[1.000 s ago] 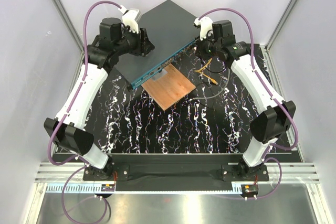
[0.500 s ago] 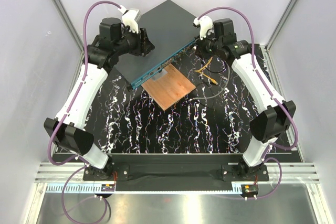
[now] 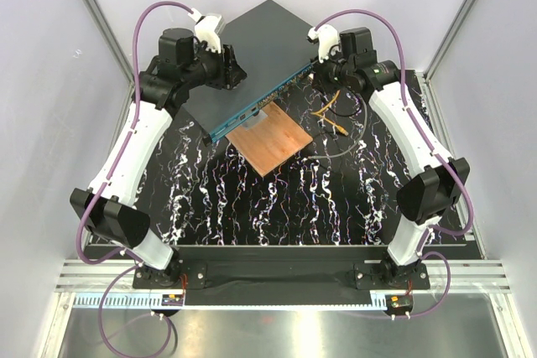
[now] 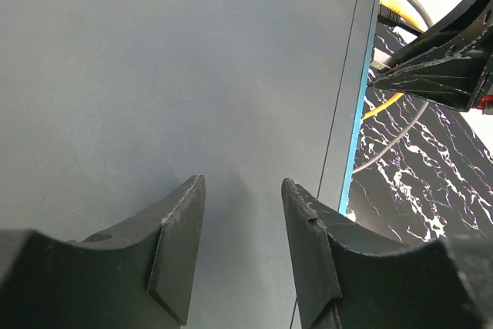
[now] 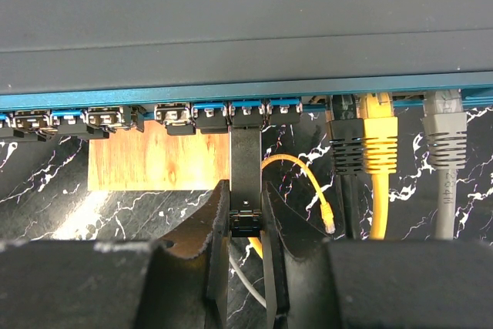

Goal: Insert the plug into the switch port

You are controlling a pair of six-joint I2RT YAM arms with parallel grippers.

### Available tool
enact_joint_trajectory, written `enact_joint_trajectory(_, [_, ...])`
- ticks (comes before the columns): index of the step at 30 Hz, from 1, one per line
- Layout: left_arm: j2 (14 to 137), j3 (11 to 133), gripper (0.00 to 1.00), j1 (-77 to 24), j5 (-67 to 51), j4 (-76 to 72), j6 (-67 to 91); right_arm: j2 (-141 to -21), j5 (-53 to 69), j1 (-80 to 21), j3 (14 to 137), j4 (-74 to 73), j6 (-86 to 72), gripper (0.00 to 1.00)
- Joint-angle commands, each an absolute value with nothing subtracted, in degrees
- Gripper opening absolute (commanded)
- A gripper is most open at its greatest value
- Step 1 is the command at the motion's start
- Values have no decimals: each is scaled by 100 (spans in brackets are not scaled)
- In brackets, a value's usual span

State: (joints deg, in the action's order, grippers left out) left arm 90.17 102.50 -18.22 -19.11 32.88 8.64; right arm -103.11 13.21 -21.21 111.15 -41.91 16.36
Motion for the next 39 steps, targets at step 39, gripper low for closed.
enact_joint_trajectory(39, [9017, 10230, 49, -1758, -2083, 2979, 940, -10766, 1863, -2215, 12085, -4280, 1591, 0])
